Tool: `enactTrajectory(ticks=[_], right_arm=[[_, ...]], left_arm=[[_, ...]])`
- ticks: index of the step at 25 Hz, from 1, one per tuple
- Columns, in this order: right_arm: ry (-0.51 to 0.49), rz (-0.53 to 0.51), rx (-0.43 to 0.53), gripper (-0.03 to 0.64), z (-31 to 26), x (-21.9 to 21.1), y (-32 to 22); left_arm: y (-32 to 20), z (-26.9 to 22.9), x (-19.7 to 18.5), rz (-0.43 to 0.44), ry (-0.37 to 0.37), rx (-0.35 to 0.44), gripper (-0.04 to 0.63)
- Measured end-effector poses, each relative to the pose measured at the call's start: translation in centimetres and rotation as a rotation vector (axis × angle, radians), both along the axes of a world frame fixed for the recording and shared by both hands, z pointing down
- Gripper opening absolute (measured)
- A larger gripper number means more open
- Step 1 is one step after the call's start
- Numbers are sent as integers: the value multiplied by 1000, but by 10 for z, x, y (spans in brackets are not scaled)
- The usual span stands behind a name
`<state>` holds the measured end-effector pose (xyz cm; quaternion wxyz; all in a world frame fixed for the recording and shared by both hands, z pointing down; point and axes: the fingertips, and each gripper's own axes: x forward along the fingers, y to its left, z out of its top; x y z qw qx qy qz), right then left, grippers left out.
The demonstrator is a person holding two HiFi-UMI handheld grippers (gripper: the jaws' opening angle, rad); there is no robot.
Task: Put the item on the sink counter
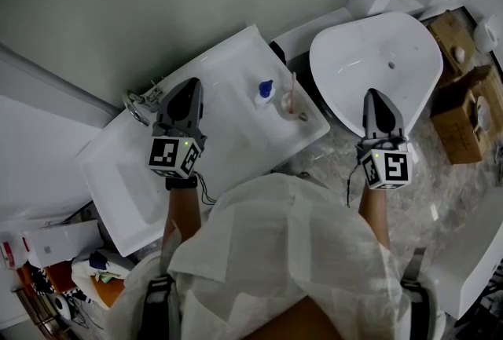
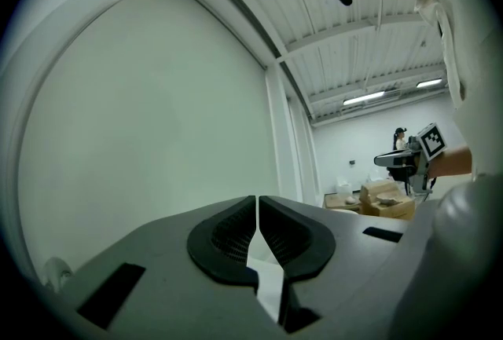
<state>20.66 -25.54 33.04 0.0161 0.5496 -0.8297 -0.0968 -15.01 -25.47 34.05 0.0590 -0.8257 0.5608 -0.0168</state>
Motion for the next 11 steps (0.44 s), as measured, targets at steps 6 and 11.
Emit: enactTrajectory(ticks=[6, 11], right_arm=[[-1, -6, 0, 9, -3, -3, 1], [11, -14, -1, 8, -3, -7, 0]], left_arm=[[2, 0, 0, -2, 4, -1, 26], [1, 1, 1, 3, 8, -5, 26]])
